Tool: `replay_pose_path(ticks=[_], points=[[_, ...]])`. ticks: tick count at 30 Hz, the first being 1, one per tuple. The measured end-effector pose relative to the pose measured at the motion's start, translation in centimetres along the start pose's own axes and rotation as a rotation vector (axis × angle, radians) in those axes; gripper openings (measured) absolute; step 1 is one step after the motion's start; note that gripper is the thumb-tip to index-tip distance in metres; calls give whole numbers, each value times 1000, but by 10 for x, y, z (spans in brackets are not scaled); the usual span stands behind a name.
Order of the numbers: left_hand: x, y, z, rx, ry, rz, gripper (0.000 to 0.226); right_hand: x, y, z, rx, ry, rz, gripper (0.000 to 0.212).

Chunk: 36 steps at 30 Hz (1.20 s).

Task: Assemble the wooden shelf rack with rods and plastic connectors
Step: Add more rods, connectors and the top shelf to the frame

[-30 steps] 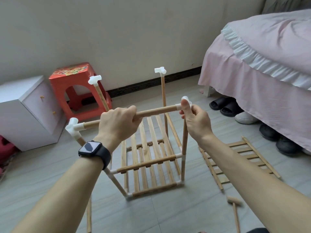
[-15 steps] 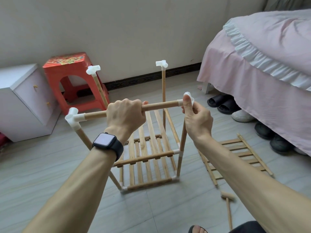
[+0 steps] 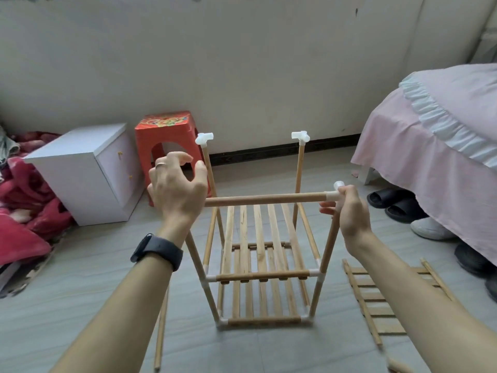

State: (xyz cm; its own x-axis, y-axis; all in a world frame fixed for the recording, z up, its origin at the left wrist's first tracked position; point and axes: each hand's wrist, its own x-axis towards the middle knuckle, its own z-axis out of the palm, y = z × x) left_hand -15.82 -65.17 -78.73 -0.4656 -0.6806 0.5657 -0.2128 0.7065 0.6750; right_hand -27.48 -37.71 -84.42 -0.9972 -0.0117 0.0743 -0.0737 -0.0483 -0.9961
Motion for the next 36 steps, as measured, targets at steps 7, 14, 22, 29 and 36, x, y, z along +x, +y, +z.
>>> replay_pose_path(ticks=[7, 14, 22, 29, 36], points=[[9, -36, -10, -808, -558, -675, 30, 11, 2, -7, 11, -191, -18, 38], [1, -31, 1, -789, -423, -645, 44, 17, 4, -5, -80, -110, -11, 41], [-1, -25, 1, -743, -395, -651, 42, 13, 1, -1, -46, -9, -20, 36], [-13, -18, 0, -747, -406, -618, 38, 15, -1, -1, -217, 102, -82, 42], [-21, -20, -5, -814, -448, -594, 29, 6, -2, 2, -185, 165, -55, 49]])
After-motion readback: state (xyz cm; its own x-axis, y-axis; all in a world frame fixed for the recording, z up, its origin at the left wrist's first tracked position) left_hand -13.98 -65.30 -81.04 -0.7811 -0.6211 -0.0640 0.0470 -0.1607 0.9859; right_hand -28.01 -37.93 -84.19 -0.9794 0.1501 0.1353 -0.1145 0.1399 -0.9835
